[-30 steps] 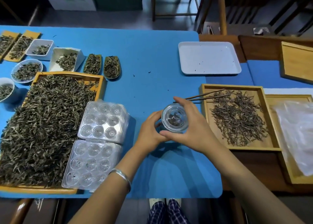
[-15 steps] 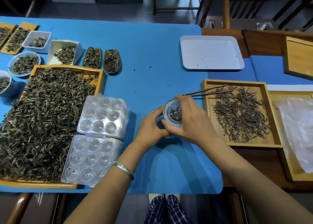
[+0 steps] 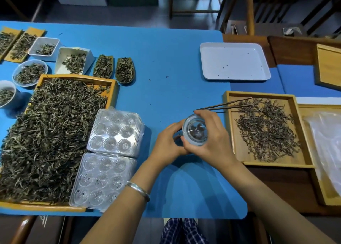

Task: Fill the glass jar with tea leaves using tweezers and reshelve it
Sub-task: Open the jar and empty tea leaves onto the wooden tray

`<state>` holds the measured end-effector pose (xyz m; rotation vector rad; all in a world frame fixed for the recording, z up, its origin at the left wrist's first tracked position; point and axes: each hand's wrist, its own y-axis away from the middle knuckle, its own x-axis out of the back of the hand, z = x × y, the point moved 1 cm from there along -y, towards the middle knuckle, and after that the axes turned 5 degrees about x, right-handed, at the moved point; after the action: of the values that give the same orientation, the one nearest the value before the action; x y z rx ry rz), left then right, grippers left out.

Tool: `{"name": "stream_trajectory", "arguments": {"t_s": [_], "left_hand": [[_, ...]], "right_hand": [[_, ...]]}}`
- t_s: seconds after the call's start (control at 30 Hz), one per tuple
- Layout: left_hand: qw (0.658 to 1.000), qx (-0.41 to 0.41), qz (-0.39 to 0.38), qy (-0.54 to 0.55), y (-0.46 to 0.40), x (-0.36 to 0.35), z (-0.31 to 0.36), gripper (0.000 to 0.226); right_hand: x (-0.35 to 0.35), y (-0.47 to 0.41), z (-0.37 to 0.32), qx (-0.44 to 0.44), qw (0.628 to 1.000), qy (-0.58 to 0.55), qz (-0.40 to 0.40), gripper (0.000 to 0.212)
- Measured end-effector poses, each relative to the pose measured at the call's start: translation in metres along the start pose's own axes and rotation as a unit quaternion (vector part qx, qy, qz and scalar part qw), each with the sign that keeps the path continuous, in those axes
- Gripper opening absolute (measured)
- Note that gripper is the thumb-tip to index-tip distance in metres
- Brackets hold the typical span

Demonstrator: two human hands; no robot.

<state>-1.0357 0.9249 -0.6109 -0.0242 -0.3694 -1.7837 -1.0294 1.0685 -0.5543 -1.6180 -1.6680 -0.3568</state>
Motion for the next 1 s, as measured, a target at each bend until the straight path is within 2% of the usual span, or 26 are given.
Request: {"name": "stream_trajectory", "arguments": {"t_s": [0.47,0.6,0.73,0.8,0.87,0.93,1.0], "left_hand": [[1.0,-0.011,-0.004,-0.003,0.001,-0.001,0.003,0.062],[1.0,-0.016,0.006,0.003,0.001,-0.004,0.005,0.06],[1.0,-0.013,0.011,0.01,0.001,-0.006,0.003,0.061],[1.0,-0.013,0.01,0.001,0.001,-0.006,0.002,0.073],[1.0,-0.014,0.009,-0.002,0.002,-0.005,0.003,0.078],[1.0,-0.019,0.012,-0.006,0.002,-0.005,0.004,0.079],[1.0,-0.018,0.014,-0.008,0.003,-0.005,0.005,0.078]], "right_hand": [[0.004,0.0,-0.003,0.003,1.0,0.012,-0.001,0.065],[0.01,-0.009,-0.006,-0.055,0.995,-0.066,0.053,0.056],[0.01,-0.01,-0.005,-0.097,0.989,-0.11,0.026,0.05],[0.014,-0.013,0.001,-0.156,0.967,-0.201,0.026,0.046],[0.017,-0.019,0.009,-0.21,0.926,-0.31,0.05,0.044],[0.018,-0.029,0.021,-0.274,0.857,-0.427,0.087,0.044],[0.019,-0.041,0.035,-0.335,0.801,-0.489,0.08,0.048]]}}
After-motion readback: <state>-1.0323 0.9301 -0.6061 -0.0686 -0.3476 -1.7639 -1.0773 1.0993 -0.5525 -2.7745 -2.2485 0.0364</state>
